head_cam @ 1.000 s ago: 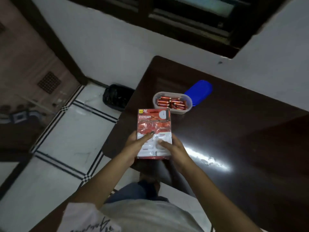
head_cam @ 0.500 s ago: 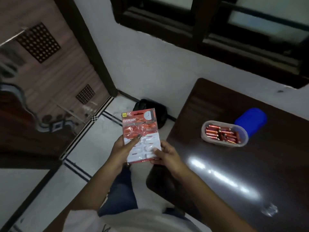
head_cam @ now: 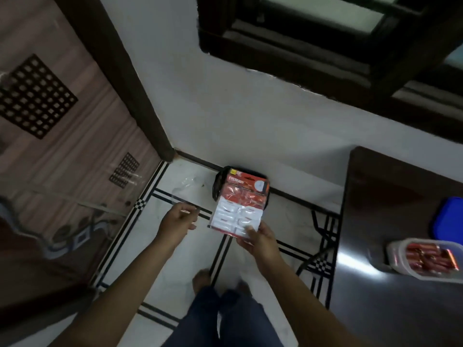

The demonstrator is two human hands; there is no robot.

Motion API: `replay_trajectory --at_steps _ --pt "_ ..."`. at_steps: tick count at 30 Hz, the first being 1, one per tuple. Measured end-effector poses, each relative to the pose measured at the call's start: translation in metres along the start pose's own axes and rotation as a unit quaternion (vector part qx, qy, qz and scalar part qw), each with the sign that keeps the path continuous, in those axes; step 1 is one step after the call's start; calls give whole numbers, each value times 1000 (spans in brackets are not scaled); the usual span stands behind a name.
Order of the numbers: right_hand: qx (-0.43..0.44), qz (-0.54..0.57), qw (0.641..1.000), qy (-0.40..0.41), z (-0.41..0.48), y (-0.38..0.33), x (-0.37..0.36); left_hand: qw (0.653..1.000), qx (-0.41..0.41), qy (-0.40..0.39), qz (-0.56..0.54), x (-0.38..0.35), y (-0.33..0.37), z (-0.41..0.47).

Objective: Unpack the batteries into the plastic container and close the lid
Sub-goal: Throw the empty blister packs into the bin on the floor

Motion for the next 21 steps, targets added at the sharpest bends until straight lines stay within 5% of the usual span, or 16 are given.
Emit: replay_trajectory --at_steps 8,21 --pt "-123 46 983 131 158 34 -19 994 -35 -53 89 -86 -46 123" --pt "-151 -55 960 229 421 164 -59 972 -112 -104 178 -236 -152 315"
Point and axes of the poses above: each hand's wrist, its own z-axis towards the middle knuckle, its own x-axis out of the back of the hand, y = z × x, the point moved 3 cm from there along z, towards the middle knuckle, and after that the axes turned 15 degrees about y, right-handed, at the moved point
